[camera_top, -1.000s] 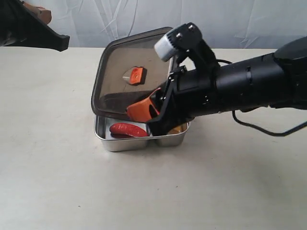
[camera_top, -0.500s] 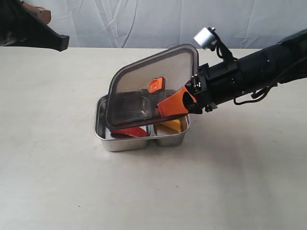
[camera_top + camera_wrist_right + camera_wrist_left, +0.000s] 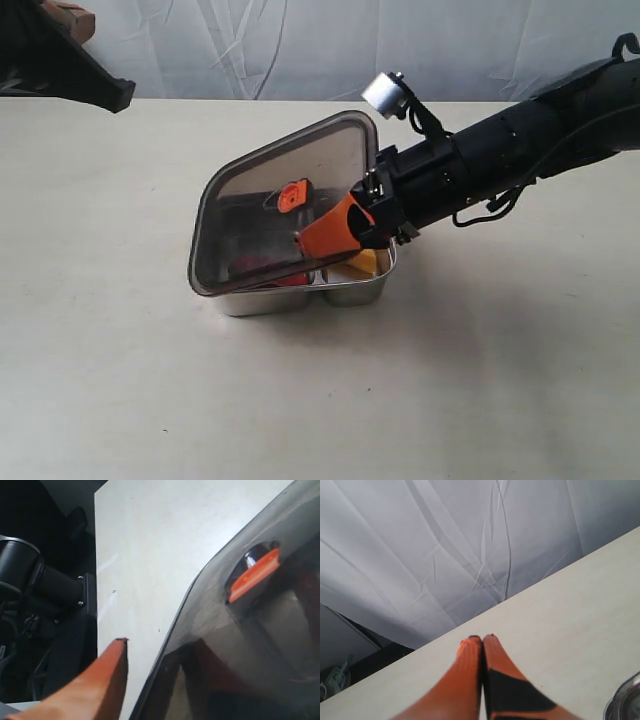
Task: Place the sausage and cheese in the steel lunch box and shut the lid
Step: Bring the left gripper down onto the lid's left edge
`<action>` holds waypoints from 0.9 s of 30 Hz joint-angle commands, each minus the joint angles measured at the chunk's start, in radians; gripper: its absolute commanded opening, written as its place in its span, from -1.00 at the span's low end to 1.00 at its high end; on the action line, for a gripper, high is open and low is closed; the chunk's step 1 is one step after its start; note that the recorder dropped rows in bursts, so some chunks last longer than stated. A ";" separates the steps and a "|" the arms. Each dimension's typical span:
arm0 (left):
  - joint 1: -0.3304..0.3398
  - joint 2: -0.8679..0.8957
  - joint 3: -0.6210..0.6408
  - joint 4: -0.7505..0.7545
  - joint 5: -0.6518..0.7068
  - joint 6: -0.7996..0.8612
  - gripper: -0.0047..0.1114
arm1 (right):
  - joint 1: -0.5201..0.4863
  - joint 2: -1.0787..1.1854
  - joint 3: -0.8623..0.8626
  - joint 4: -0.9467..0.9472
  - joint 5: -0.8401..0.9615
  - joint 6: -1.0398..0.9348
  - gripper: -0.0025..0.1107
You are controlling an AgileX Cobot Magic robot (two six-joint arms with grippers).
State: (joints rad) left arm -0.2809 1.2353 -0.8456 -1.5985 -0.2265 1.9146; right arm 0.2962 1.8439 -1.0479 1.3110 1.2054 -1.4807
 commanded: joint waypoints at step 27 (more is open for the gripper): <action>0.004 0.035 0.005 -0.146 0.351 -0.081 -0.92 | -0.027 0.121 -0.065 -0.056 -0.053 0.170 -0.97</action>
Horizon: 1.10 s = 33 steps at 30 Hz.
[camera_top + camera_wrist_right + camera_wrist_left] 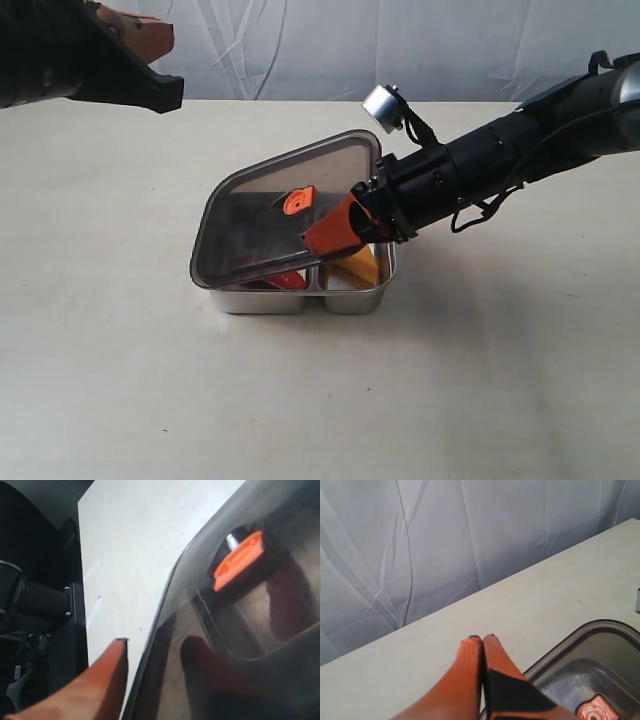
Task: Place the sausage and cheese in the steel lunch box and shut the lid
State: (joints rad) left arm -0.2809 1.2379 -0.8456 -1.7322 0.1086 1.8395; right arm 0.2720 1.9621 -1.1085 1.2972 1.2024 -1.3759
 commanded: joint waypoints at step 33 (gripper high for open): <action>-0.030 0.546 0.005 0.299 0.150 0.000 -0.92 | -0.003 0.003 -0.005 -0.174 -0.144 0.226 -0.97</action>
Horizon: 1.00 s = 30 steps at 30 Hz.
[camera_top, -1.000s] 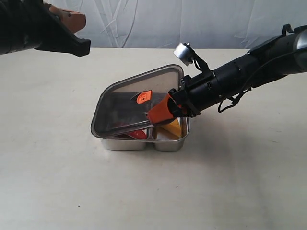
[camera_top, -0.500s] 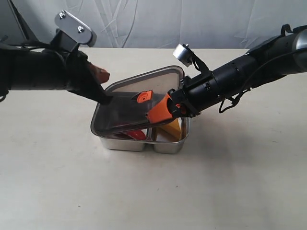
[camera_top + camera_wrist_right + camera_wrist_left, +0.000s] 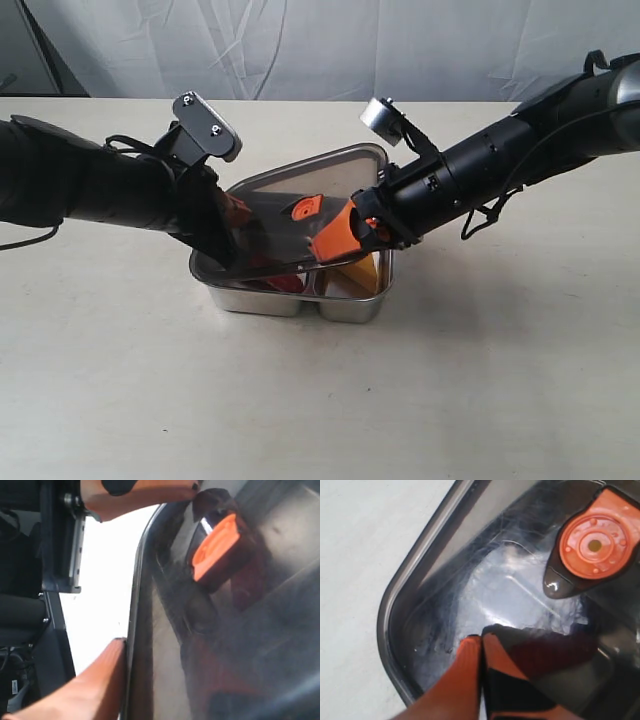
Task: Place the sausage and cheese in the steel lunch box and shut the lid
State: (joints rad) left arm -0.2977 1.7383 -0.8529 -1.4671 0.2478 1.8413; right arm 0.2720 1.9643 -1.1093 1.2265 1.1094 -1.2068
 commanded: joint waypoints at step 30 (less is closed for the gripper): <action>-0.013 0.071 0.012 0.052 -0.005 -0.001 -0.92 | -0.003 -0.016 -0.004 -0.266 -0.070 0.176 -0.97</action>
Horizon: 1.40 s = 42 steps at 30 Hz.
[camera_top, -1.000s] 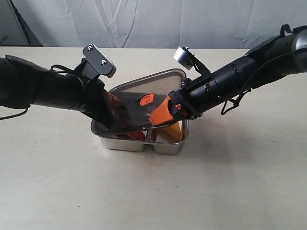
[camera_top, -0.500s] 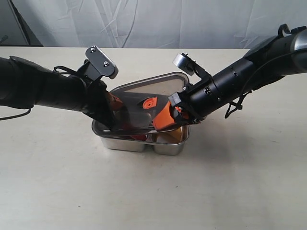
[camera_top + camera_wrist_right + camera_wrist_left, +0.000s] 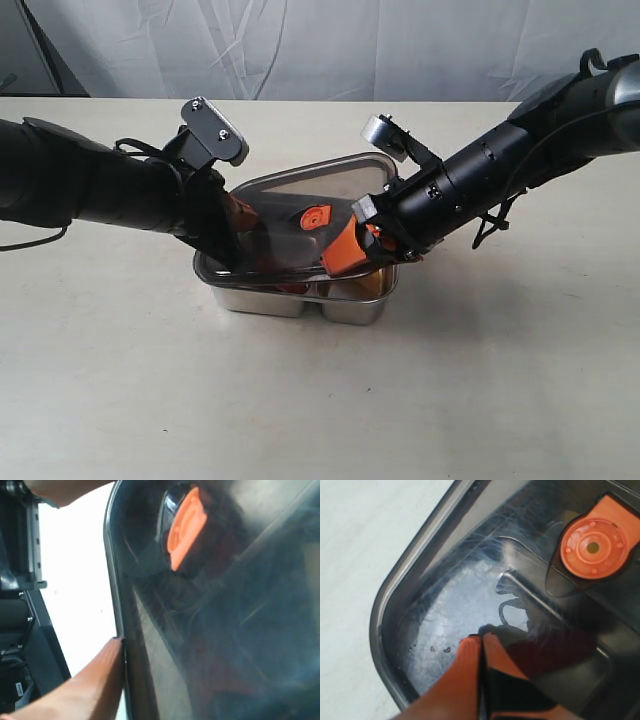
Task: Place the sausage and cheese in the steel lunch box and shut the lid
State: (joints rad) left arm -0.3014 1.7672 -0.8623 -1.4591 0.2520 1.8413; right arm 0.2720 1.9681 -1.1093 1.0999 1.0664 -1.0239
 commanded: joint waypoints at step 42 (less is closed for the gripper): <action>-0.010 0.042 0.022 0.045 -0.027 -0.004 -0.92 | -0.003 -0.111 -0.004 -0.350 0.088 0.283 -0.10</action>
State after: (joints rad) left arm -0.3051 1.7760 -0.8648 -1.4591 0.2418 1.8392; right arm 0.2800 1.8666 -1.1154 0.8473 1.1185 -0.7722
